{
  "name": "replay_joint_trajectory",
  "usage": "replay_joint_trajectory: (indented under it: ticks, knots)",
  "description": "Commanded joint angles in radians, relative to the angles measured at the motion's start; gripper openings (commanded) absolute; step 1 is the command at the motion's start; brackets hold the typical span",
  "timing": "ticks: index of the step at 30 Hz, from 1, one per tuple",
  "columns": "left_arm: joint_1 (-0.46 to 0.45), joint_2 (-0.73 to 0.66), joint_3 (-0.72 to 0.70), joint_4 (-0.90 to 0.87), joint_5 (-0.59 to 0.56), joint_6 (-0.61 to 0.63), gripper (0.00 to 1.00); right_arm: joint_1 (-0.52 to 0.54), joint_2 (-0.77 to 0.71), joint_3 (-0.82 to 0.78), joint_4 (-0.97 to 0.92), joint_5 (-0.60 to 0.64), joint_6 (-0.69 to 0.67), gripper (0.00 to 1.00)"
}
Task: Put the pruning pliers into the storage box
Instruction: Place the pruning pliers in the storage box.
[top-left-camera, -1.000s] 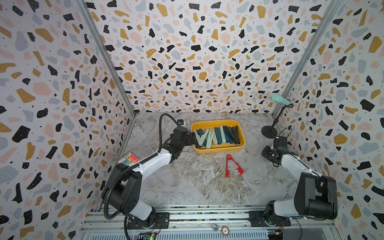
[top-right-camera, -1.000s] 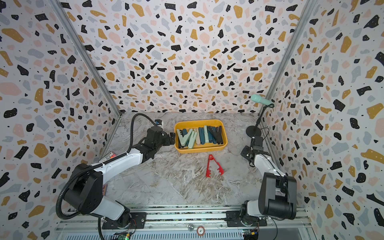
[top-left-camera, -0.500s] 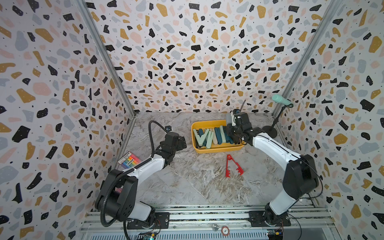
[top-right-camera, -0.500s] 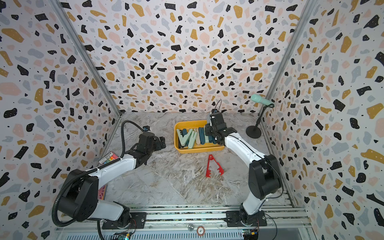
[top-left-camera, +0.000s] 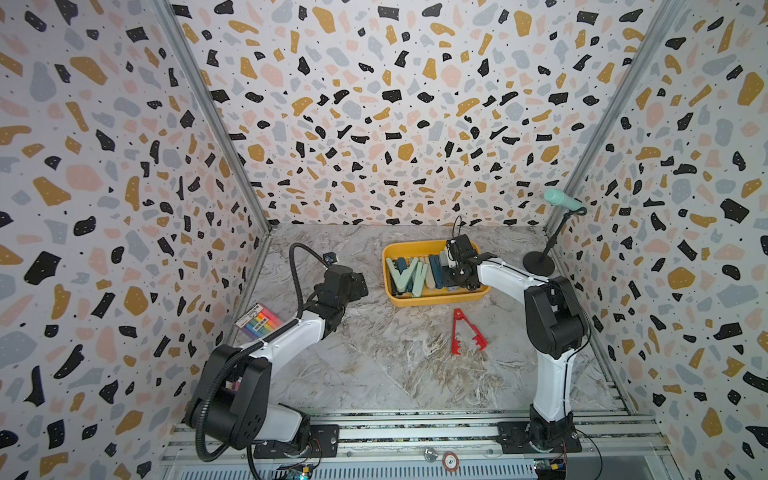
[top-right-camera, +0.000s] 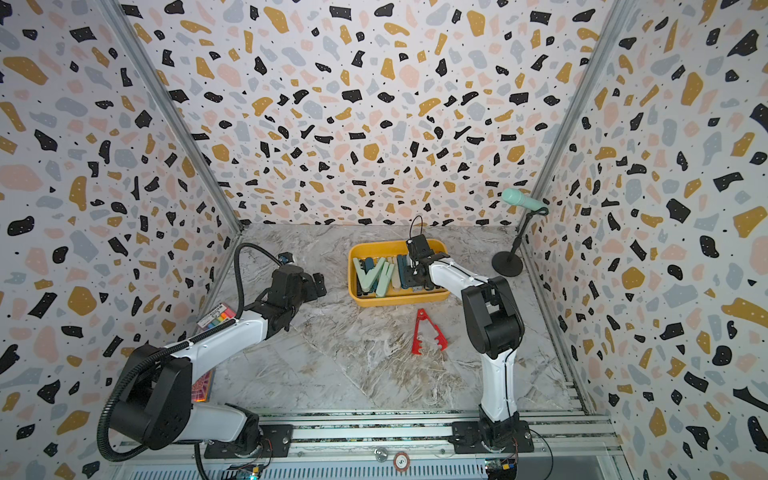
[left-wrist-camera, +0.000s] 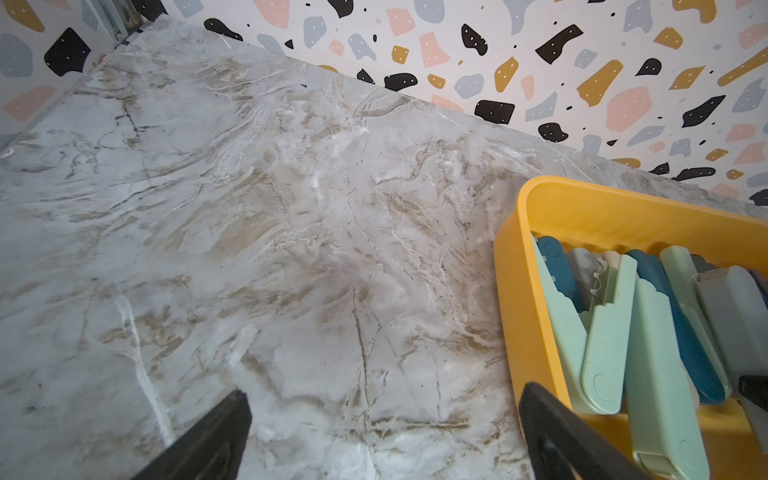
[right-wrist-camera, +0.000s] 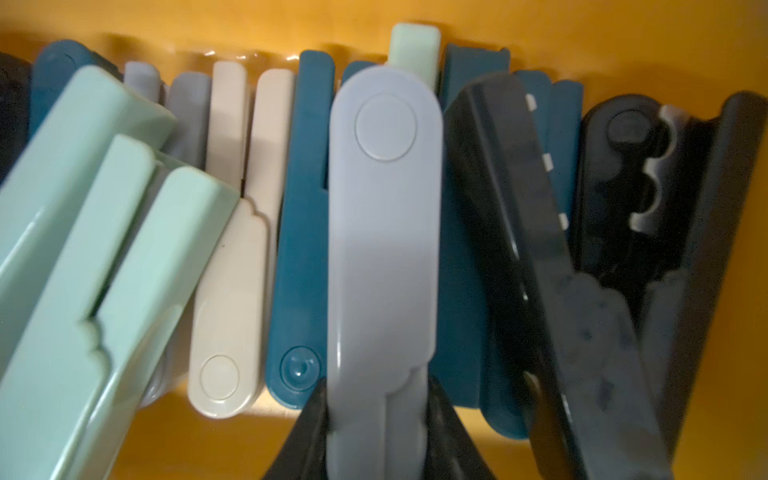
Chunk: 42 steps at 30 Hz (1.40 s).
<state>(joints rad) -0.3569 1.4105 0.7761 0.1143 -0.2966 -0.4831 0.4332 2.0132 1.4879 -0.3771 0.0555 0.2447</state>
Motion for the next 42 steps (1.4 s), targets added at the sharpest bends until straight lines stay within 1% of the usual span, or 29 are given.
replay_joint_trajectory:
  ticks: [1, 7, 11, 12, 13, 14, 16, 22, 24, 28, 33, 36, 42]
  knots:
    - [0.008, 0.013, 0.004, 0.028, 0.008, 0.0, 1.0, 0.002, -0.018, 0.055, -0.028, -0.009, 0.002, 0.32]
    - [0.008, 0.015, 0.006, 0.029, 0.013, 0.0, 0.99, 0.001, -0.003, 0.064, -0.059, 0.008, 0.004, 0.45]
    - [0.007, 0.017, 0.006, 0.03, 0.016, 0.003, 1.0, -0.003, 0.004, 0.068, -0.069, 0.007, 0.003, 0.52]
    - [0.008, 0.017, 0.006, 0.03, 0.017, 0.0, 0.99, -0.002, 0.009, 0.07, -0.071, 0.002, 0.003, 0.52]
    - [0.01, 0.016, 0.006, 0.029, 0.017, 0.0, 0.99, -0.003, 0.011, 0.074, -0.072, -0.004, 0.004, 0.51]
    - [0.01, 0.015, 0.006, 0.027, 0.017, 0.001, 1.0, -0.003, 0.014, 0.076, -0.074, -0.009, 0.003, 0.48]
    - [0.009, 0.013, 0.005, 0.027, 0.016, 0.0, 1.0, -0.003, 0.017, 0.077, -0.072, -0.016, 0.005, 0.35]
    - [0.011, 0.003, -0.001, 0.026, 0.01, 0.0, 1.0, -0.003, -0.013, 0.047, -0.05, -0.029, 0.037, 0.08]
    - [0.012, 0.001, -0.002, 0.026, 0.01, 0.0, 0.99, -0.001, -0.027, 0.033, -0.036, -0.045, 0.051, 0.03]
    - [0.012, 0.001, -0.002, 0.028, 0.01, -0.002, 1.0, 0.003, -0.052, 0.017, -0.015, -0.074, 0.104, 0.03]
    - [0.013, -0.004, -0.006, 0.028, 0.01, -0.004, 1.0, 0.01, -0.068, 0.007, 0.008, -0.057, 0.137, 0.01]
    - [0.013, -0.007, -0.01, 0.028, 0.006, -0.002, 0.99, 0.02, -0.072, 0.002, 0.017, -0.064, 0.166, 0.05]
    - [0.012, -0.011, -0.014, 0.031, 0.008, -0.003, 0.99, 0.061, -0.073, -0.003, 0.05, -0.07, 0.229, 0.08]
